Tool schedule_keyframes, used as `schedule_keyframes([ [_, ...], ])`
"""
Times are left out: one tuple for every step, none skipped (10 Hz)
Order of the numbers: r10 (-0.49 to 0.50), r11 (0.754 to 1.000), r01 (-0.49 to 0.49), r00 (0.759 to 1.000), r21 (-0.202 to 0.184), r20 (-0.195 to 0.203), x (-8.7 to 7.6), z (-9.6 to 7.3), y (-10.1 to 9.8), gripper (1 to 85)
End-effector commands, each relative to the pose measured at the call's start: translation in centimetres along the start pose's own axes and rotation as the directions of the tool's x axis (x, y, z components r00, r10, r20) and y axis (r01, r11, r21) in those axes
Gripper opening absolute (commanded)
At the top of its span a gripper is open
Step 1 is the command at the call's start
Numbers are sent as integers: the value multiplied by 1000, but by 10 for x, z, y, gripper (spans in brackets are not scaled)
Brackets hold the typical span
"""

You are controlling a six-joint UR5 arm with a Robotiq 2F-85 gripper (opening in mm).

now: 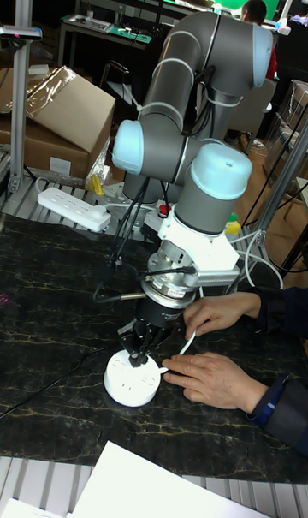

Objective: Plug in the power cord of the desk lamp, turn on the socket, and light up the desk lamp

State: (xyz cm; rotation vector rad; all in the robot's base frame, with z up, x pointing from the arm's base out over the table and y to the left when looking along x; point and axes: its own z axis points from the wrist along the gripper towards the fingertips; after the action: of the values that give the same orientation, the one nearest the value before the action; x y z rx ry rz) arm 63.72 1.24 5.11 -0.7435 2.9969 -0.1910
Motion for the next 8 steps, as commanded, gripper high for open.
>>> schedule_keyframes([
  [-74, 997, 74, 992, -3, -99, -18, -8, -7, 10],
  [-107, 992, 116, 986, 59, -130, -27, -14, -18, 10],
  [-141, 983, 156, 980, 102, -139, -33, -20, -26, 10],
  [-121, 988, 134, 982, 81, -144, -34, -21, -18, 10],
  [-76, 996, 81, 986, 28, -150, -32, -16, 2, 10],
  [-38, 999, 36, 988, -16, -150, -27, -4, 16, 10],
  [-31, 999, 26, 985, -32, -170, -19, 5, 19, 10],
  [-43, 999, 38, 979, -27, -197, -11, 8, 15, 10],
])
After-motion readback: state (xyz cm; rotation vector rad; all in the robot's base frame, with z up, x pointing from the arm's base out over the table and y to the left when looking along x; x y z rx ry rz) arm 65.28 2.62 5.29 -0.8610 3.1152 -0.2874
